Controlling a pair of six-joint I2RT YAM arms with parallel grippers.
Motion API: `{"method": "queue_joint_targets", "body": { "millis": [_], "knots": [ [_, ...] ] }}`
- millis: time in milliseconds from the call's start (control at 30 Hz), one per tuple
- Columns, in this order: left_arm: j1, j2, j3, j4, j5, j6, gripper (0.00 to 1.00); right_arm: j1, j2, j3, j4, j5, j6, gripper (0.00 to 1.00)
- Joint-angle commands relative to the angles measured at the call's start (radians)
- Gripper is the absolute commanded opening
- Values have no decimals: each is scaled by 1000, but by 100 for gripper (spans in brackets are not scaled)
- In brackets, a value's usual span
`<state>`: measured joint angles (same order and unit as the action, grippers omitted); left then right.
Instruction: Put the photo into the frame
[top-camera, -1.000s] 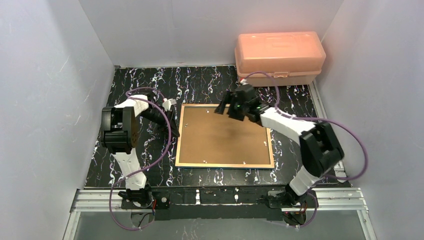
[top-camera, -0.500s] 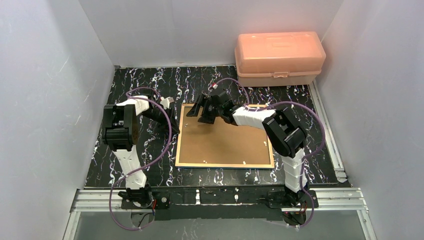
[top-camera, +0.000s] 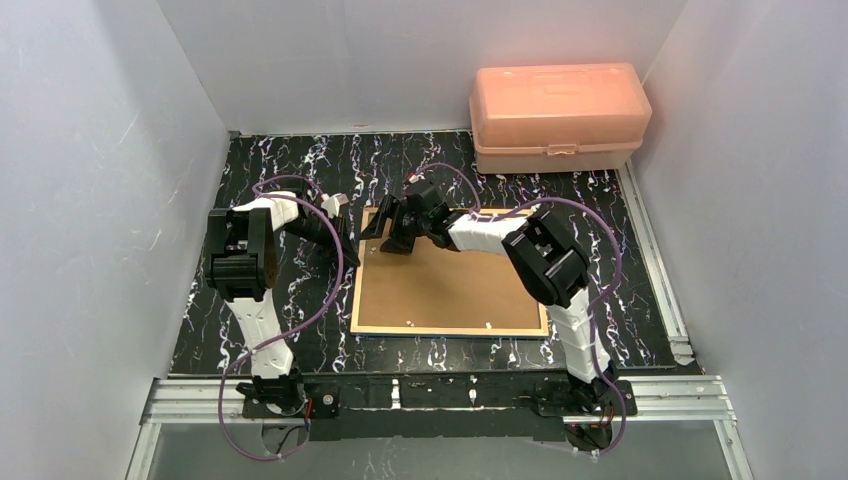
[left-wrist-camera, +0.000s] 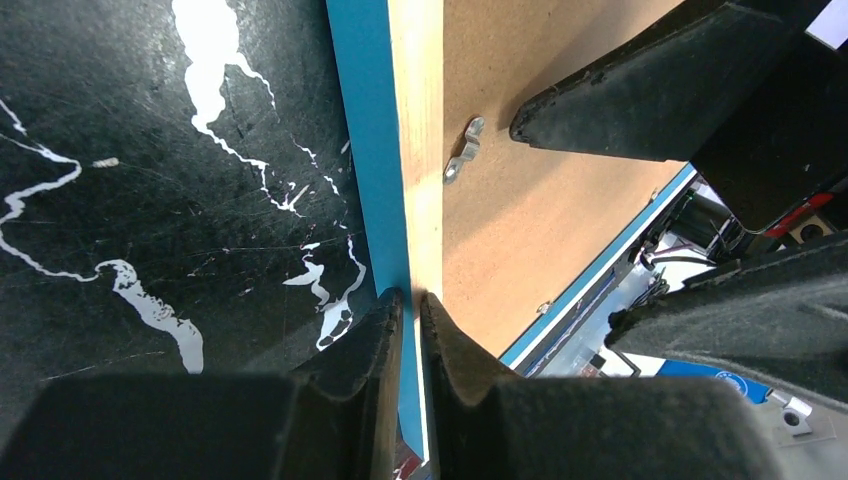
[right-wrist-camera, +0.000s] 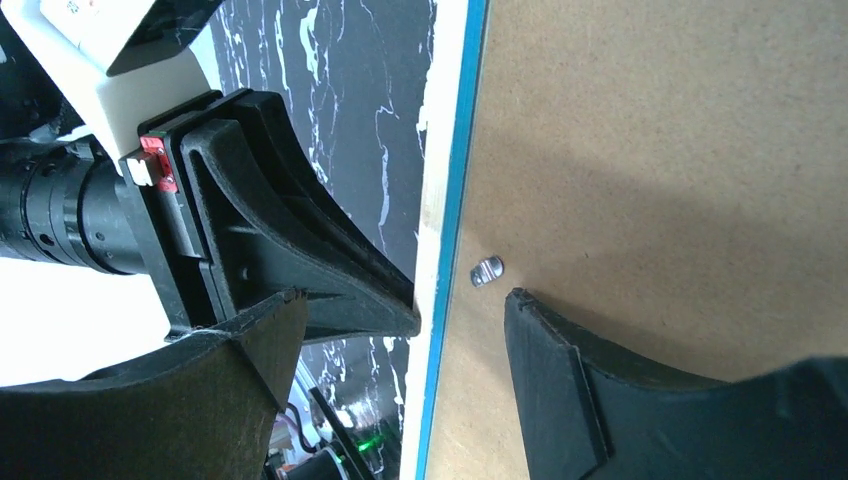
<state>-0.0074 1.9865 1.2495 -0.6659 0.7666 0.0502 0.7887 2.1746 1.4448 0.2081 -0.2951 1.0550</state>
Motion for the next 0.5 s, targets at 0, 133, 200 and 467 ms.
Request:
{"method": "queue_joint_targets", "body": {
  "millis": [0,133,200,467],
  "knots": [
    [4,5,-18,-3,-3,3,9,6,27,62,20,-30,22,79],
    [4,3,-16,-4,-6,4,8,11,42,65,20,-37,30,78],
    [4,4,-16,-4,-7,5,8,13,48,67,18,-42,31,78],
    [4,5,-17,-5,-2,2,7,16,59,67,28,-48,37,78]
  ]
}}
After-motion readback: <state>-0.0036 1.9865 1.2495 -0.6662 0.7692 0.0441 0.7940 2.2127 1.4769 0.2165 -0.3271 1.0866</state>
